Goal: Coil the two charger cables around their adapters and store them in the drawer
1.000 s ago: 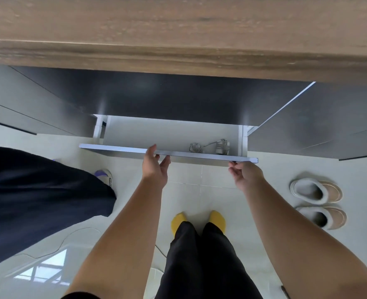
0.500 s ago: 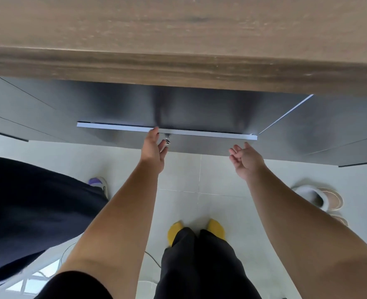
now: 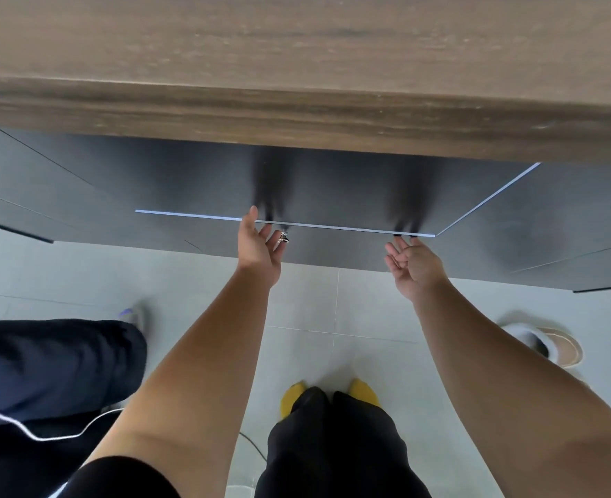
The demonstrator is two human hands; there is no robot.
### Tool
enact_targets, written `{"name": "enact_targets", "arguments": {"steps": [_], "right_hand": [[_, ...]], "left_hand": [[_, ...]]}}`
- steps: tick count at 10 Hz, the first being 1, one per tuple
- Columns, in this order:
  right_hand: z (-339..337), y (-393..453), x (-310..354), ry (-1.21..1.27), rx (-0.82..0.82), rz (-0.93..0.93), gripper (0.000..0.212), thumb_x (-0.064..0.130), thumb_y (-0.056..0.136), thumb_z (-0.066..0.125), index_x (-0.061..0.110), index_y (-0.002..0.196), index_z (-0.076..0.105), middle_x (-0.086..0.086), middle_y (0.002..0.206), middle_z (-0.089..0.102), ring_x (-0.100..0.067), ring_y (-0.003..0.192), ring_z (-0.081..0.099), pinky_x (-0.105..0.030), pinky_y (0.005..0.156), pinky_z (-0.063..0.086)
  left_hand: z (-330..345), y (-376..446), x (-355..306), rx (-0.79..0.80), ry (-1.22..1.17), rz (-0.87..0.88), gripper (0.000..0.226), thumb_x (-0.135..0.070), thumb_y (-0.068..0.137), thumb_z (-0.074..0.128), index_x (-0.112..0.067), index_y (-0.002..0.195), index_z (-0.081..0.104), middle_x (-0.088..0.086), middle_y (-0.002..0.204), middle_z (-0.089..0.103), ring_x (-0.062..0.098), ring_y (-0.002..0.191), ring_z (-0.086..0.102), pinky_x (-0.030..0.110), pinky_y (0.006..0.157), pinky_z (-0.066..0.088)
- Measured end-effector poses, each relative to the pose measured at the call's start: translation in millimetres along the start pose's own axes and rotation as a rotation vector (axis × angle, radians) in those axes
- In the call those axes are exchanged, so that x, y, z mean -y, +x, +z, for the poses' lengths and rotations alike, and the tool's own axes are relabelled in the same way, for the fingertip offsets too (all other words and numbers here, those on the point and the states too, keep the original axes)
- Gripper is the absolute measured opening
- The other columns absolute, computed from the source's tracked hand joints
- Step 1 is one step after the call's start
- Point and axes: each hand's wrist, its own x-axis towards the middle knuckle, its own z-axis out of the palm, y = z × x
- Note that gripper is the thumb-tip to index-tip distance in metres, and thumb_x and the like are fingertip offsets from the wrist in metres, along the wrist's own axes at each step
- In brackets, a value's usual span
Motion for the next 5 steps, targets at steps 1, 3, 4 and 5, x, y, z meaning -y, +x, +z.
{"name": "enact_targets", "arguments": {"steps": [1, 3, 4, 5], "right_hand": [[-0.2, -0.1, 2.3, -0.035, -0.011, -0.024, 0.063, -0.017, 0.091, 0.029, 0.016, 0.143, 0.039, -0.009, 0.146, 0.047, -0.025, 0.131, 0.049, -0.032, 0.105, 0.039], [-3.2, 3.4, 11.8, -0.035, -0.023, 0.008, 0.052, -0.012, 0.093, 0.03, 0.013, 0.137, 0.043, -0.013, 0.143, 0.05, -0.027, 0.128, 0.052, -0.032, 0.101, 0.042], [-1.6, -8.4, 20.1, -0.03, -0.036, 0.04, 0.042, 0.002, 0.1, 0.03, 0.014, 0.136, 0.046, -0.007, 0.142, 0.051, -0.026, 0.122, 0.057, -0.033, 0.104, 0.043], [-8.6, -31.8, 27.1, -0.122, -0.049, 0.054, 0.033, 0.013, 0.101, 0.039, 0.013, 0.131, 0.053, -0.007, 0.136, 0.056, -0.026, 0.115, 0.061, -0.032, 0.097, 0.046]], "left_hand": [[-0.7, 1.2, -2.5, 0.011, 0.02, 0.009, 0.064, -0.051, 0.092, 0.053, -0.025, 0.148, 0.034, 0.004, 0.141, 0.051, 0.022, 0.13, 0.048, 0.034, 0.107, 0.039], [0.1, -1.0, -2.7, 0.055, 0.111, 0.034, 0.06, -0.053, 0.095, 0.046, -0.03, 0.148, 0.032, 0.003, 0.149, 0.044, 0.022, 0.136, 0.042, 0.04, 0.108, 0.036], [-1.3, -12.9, -5.4, 0.068, 0.212, 0.086, 0.054, -0.051, 0.099, 0.038, -0.031, 0.149, 0.03, -0.002, 0.154, 0.037, 0.023, 0.14, 0.038, 0.045, 0.114, 0.031], [-7.3, -30.9, -1.9, 0.077, 0.309, 0.125, 0.049, -0.048, 0.102, 0.034, -0.029, 0.147, 0.035, -0.007, 0.154, 0.036, 0.021, 0.139, 0.039, 0.044, 0.115, 0.031]]}}
